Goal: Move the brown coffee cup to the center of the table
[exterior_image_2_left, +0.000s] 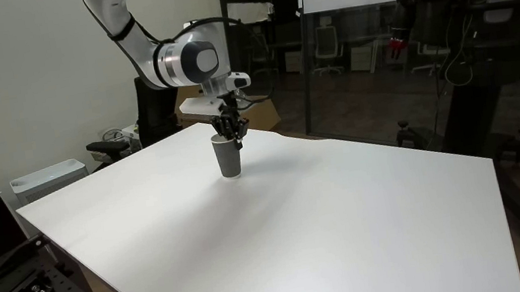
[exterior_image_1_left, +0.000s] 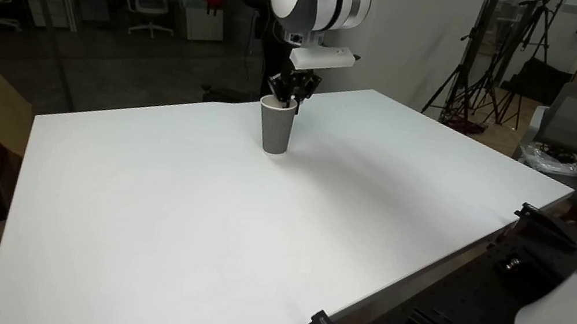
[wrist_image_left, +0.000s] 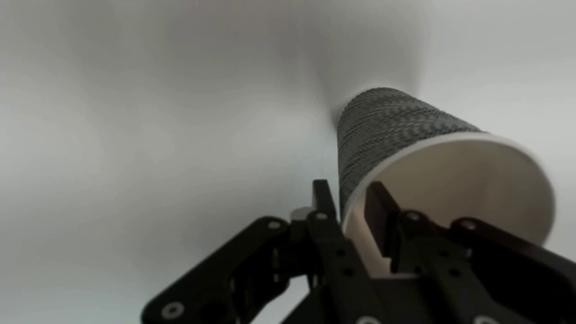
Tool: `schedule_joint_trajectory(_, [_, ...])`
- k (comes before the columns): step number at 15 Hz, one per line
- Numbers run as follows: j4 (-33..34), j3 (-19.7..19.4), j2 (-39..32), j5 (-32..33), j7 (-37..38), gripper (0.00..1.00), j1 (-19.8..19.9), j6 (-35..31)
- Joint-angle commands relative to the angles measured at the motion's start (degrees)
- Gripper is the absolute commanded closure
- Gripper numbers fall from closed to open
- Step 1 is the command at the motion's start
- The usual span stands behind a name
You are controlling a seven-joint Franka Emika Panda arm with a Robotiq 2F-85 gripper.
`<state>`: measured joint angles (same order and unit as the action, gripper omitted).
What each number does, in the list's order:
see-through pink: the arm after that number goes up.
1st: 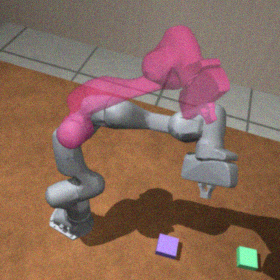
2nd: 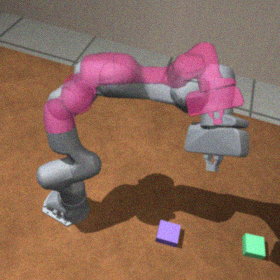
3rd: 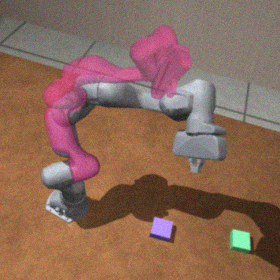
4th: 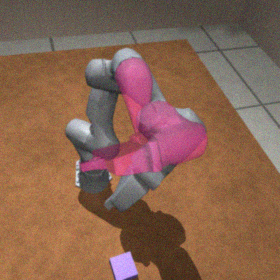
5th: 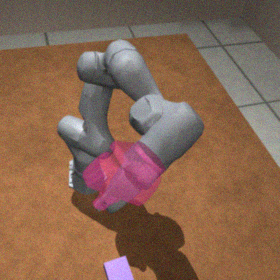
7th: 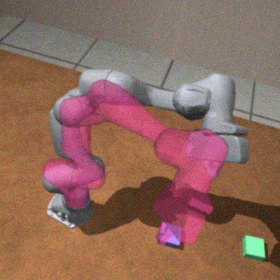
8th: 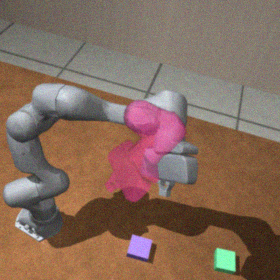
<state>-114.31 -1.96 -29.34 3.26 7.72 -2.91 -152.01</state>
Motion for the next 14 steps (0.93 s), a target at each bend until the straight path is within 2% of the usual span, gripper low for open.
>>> schedule_joint_trajectory(1, [-1.58, 0.23, 1.44, -0.69, -0.41, 0.99, 0.01, -0.77])
schedule_joint_trajectory(13, [-1.65, 2.32, 1.58, -2.63, -3.12, 0.99, 1.17, -0.24])
schedule_joint_trajectory(14, [-0.19, 0.86, 0.43, -1.41, -1.7, 0.96, -0.03, -0.14])
